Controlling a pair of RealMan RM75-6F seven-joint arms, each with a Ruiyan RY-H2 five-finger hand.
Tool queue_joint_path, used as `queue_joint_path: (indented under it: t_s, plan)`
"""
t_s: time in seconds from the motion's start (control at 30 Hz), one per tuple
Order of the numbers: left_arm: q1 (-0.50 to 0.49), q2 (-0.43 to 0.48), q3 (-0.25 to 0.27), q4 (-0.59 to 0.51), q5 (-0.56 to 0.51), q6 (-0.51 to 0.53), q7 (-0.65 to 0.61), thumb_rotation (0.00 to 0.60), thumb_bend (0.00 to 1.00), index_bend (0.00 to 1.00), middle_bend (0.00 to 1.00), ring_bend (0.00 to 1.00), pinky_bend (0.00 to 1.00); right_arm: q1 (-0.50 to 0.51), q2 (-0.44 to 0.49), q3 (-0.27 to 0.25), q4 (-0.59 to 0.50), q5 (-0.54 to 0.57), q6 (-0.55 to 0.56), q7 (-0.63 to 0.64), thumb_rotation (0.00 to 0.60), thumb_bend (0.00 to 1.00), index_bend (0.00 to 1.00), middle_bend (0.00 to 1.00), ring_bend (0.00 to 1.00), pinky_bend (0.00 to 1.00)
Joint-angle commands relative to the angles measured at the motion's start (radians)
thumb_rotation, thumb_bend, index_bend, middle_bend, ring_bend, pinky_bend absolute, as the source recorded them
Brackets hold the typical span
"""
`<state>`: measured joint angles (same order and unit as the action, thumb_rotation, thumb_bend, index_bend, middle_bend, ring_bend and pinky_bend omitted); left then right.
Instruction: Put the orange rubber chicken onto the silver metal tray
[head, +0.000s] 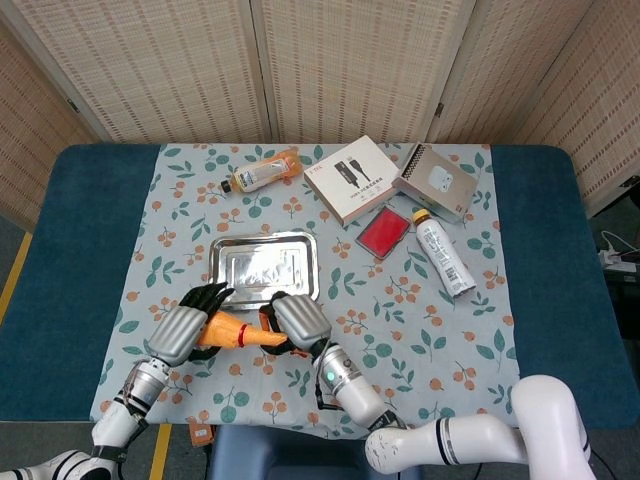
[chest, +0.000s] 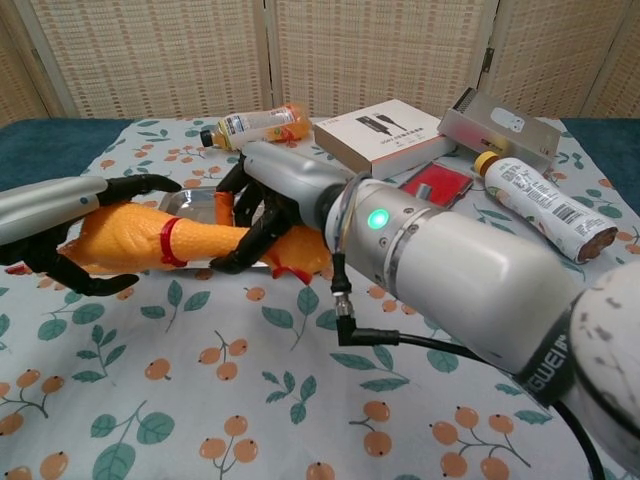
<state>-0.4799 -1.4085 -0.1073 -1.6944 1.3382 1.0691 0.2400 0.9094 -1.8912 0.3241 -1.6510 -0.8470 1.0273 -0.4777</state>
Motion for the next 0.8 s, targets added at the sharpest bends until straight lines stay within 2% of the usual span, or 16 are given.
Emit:
queue_joint_path:
  t_s: [0.03,0.1,0.17,0.23,0.33,0.4,0.47,0.53,0.6,0.7,0.8]
  plan:
    - [0.0,-0.002,-0.003,0.01,0.006,0.013,-0.018,0.6,0.34,0.0,0.0,0.0,0.11,-0.004,0.016,-0.019,-0.011,-0.008,0.0,-0.006,0.6,0.2,0.96,0.71,0.81,1.0]
    - [0.002,-0.002,0.0,0.01,0.012,0.018,-0.042,0.6,0.34,0.01,0.01,0.01,0.14,-0.006,0.015,-0.018,-0.009,-0.012,0.001,0.006,0.6,0.2,0.96,0.71,0.81,1.0]
    - [0.0,-0.001,0.005,0.007,0.018,0.015,-0.055,0.6,0.34,0.09,0.08,0.06,0.21,-0.003,0.009,-0.011,-0.003,-0.015,0.003,0.017,0.6,0.2,0.96,0.71,0.81,1.0]
    - [-0.004,0.001,0.01,0.003,0.023,0.011,-0.058,0.6,0.35,0.23,0.21,0.17,0.32,0.0,0.002,-0.004,0.001,-0.02,0.007,0.025,0.6,0.2,0.96,0.71,0.81,1.0]
    - [-0.007,0.0,0.015,-0.006,0.02,0.007,-0.061,0.6,0.39,0.45,0.41,0.36,0.55,0.005,-0.003,0.002,0.0,-0.029,0.017,0.026,0.6,0.2,0.96,0.71,0.81,1.0]
    - [-0.013,0.01,0.02,-0.019,0.002,-0.014,-0.052,0.6,0.44,0.57,0.47,0.43,0.68,0.005,-0.006,0.002,-0.001,-0.036,0.026,0.025,0.6,0.2,0.96,0.71,0.81,1.0]
    - [-0.019,0.016,0.021,-0.03,-0.016,-0.029,-0.043,0.6,0.48,0.65,0.51,0.5,0.75,0.005,-0.009,0.002,-0.003,-0.037,0.035,0.022,0.6,0.2,0.96,0.71,0.81,1.0]
    - [-0.026,0.025,0.023,-0.046,-0.036,-0.049,-0.038,0.6,0.57,0.76,0.62,0.6,0.8,0.006,-0.01,0.002,-0.005,-0.035,0.041,0.018,0.6,0.2,0.96,0.71,0.81,1.0]
    - [-0.031,0.03,0.025,-0.057,-0.047,-0.061,-0.04,0.6,0.66,0.83,0.69,0.67,0.87,0.006,-0.01,0.001,-0.008,-0.033,0.045,0.014,0.6,0.2,0.96,0.71,0.81,1.0]
    - [-0.03,0.025,0.024,-0.061,-0.037,-0.046,-0.051,0.6,0.74,0.86,0.73,0.77,0.96,0.005,-0.008,0.0,-0.014,-0.029,0.051,0.007,0.6,0.2,0.96,0.71,0.81,1.0]
    - [-0.019,0.01,0.02,-0.062,-0.022,-0.009,-0.067,0.6,0.78,0.88,0.79,0.88,1.0,0.004,-0.004,-0.004,-0.021,-0.024,0.055,-0.001,0.6,0.2,0.96,0.71,0.81,1.0]
